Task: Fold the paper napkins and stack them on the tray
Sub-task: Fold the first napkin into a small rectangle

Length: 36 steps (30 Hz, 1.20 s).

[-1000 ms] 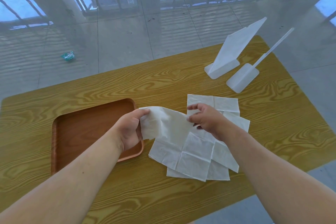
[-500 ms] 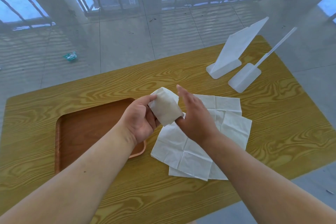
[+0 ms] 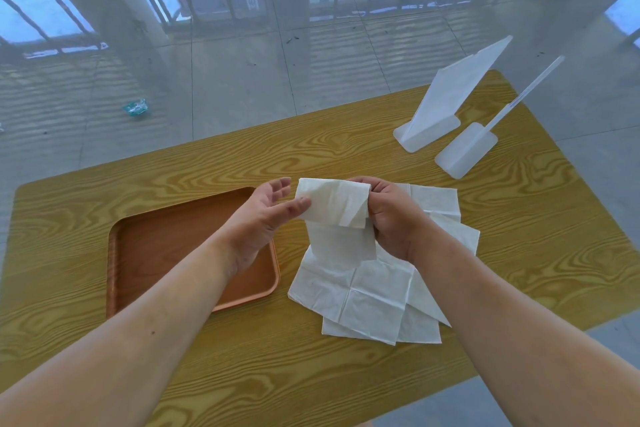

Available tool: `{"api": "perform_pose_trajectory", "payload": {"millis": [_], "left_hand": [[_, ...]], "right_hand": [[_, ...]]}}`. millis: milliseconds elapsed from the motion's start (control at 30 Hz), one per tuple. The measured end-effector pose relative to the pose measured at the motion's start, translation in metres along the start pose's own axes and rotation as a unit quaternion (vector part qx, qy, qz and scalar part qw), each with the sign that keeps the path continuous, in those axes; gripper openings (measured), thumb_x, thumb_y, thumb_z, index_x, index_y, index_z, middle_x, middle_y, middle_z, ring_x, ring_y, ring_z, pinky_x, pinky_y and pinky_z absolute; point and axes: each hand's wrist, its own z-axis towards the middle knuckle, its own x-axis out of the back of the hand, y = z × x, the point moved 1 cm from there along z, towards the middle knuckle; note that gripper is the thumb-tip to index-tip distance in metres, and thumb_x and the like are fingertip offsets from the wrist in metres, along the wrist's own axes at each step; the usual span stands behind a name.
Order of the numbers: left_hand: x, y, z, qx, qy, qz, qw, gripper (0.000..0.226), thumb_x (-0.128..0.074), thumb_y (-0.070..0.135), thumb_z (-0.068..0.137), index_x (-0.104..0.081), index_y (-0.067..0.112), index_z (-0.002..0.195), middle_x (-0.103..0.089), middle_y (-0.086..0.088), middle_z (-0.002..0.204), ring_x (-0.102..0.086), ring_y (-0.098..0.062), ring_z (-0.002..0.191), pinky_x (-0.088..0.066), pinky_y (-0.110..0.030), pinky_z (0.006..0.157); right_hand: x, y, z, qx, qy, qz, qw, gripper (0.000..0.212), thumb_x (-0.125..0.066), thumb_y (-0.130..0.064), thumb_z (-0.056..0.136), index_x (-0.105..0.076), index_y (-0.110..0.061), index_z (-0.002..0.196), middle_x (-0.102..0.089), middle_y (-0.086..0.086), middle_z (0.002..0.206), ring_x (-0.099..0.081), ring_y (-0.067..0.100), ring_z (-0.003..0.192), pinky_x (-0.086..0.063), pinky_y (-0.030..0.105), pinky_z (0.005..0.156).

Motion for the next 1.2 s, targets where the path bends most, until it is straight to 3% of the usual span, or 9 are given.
{"api": "perform_pose_trajectory", "payload": {"millis": [167,367,533,667,767,867,1033,1133,1200], "left_hand": [[-0.009,0.004,0.002,0.013,-0.034,-0.043,0.998,0.053,-0.087,0.035,0.082,-0.072,0.004,0.122,-0.079,-0.012,0.120,-0.075,-0.028,0.113,-0.058,-0.042,0.098],[-0.018,0.006,0.010,-0.006,0.038,-0.052,0.998,0.006,-0.077,0.017,0.094,-0.074,0.012,0.094,-0.082,-0.013,0.096,-0.079,-0.026,0.082,-0.064,-0.033,0.067],[-0.023,0.007,0.010,0.002,0.031,-0.051,0.998,0.020,-0.075,0.027,0.096,-0.075,0.010,0.108,-0.082,-0.012,0.101,-0.079,-0.027,0.085,-0.064,-0.036,0.068],[-0.022,-0.002,0.008,0.040,-0.010,-0.019,0.999,0.021,-0.071,0.025,0.100,-0.075,0.015,0.118,-0.082,-0.010,0.106,-0.079,-0.024,0.088,-0.062,-0.034,0.065],[-0.019,-0.005,0.008,0.051,-0.007,-0.050,0.997,0.022,-0.065,0.017,0.103,-0.071,0.020,0.124,-0.080,-0.006,0.100,-0.073,-0.018,0.072,-0.056,-0.030,0.055],[-0.015,-0.006,0.007,0.057,-0.024,-0.111,0.992,0.022,-0.060,0.015,0.102,-0.076,0.026,0.111,-0.074,-0.008,0.097,-0.067,-0.017,0.068,-0.054,-0.031,0.054],[-0.007,-0.007,0.007,0.086,-0.060,-0.142,0.984,0.056,-0.056,0.057,0.092,-0.071,0.014,0.124,-0.071,-0.013,0.105,-0.068,-0.026,0.090,-0.059,-0.041,0.077],[-0.012,-0.005,0.009,0.064,-0.009,-0.067,0.996,0.033,-0.074,0.031,0.094,-0.067,0.017,0.122,-0.074,-0.010,0.110,-0.072,-0.019,0.086,-0.059,-0.032,0.068],[-0.016,-0.005,0.013,0.039,0.024,-0.062,0.997,0.038,-0.078,0.010,0.090,-0.065,0.019,0.125,-0.077,-0.011,0.111,-0.076,-0.018,0.085,-0.060,-0.029,0.065]], "right_hand": [[0.001,0.002,-0.001,-0.059,-0.049,0.030,0.997,0.033,-0.054,-0.014,0.104,-0.069,0.004,0.127,-0.067,0.031,0.125,-0.066,0.041,0.108,-0.054,0.055,0.095],[0.006,0.004,-0.002,-0.116,-0.071,0.085,0.987,0.063,-0.044,-0.059,0.102,-0.074,-0.011,0.129,-0.073,0.017,0.129,-0.071,0.034,0.115,-0.055,0.050,0.099],[0.002,0.008,-0.002,-0.092,-0.032,0.048,0.994,0.030,-0.063,-0.012,0.101,-0.070,-0.006,0.129,-0.071,0.022,0.130,-0.073,0.034,0.107,-0.057,0.054,0.095],[-0.001,0.007,-0.002,-0.105,-0.022,0.052,0.993,0.029,-0.056,-0.012,0.104,-0.067,-0.014,0.131,-0.078,0.013,0.110,-0.075,0.029,0.089,-0.064,0.046,0.071],[0.001,0.009,-0.003,-0.118,-0.033,0.006,0.992,0.028,-0.052,-0.009,0.104,-0.067,-0.016,0.127,-0.069,0.008,0.079,-0.060,0.019,0.057,-0.051,0.032,0.048],[0.004,0.010,-0.002,-0.098,-0.041,0.020,0.994,0.027,-0.050,-0.005,0.106,-0.075,-0.017,0.111,-0.065,0.009,0.076,-0.056,0.018,0.056,-0.051,0.032,0.050],[0.003,0.009,-0.001,-0.054,-0.042,0.020,0.997,0.043,-0.045,0.002,0.104,-0.083,-0.017,0.095,-0.070,0.012,0.090,-0.058,0.023,0.072,-0.054,0.030,0.059],[0.007,0.009,-0.001,-0.053,-0.035,0.015,0.998,0.042,-0.041,-0.014,0.097,-0.082,-0.014,0.105,-0.073,0.011,0.107,-0.066,0.026,0.085,-0.057,0.035,0.070],[0.010,0.008,0.000,-0.069,-0.037,0.050,0.996,0.044,-0.042,-0.025,0.094,-0.079,-0.014,0.115,-0.075,0.011,0.112,-0.071,0.026,0.092,-0.058,0.040,0.077]]}}
